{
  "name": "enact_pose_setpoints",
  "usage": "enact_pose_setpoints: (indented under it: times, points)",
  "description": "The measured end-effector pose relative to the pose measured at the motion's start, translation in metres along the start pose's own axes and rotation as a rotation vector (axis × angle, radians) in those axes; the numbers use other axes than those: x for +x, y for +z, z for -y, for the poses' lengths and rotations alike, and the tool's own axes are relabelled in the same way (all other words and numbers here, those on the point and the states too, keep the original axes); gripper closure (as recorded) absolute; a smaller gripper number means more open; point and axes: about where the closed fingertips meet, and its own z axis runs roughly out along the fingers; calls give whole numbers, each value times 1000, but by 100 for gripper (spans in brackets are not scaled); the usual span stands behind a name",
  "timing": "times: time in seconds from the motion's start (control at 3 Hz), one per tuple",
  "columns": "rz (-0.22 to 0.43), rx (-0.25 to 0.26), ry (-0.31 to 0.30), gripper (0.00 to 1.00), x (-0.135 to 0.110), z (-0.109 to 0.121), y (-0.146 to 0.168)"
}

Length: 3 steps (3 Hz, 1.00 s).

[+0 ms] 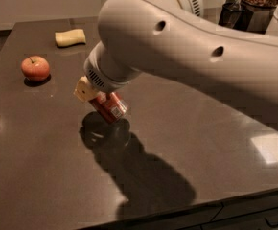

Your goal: Place coke can upright

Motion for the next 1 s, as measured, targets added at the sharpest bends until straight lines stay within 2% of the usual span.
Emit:
enact_pose_setpoints:
  times: [0.33,0.67,1.0]
  points:
    - [75,-48,-39,100,1,0,1]
    - [201,-73,-48,100,3,1,-6]
    - [300,-62,-45,100,-1,3,-9]
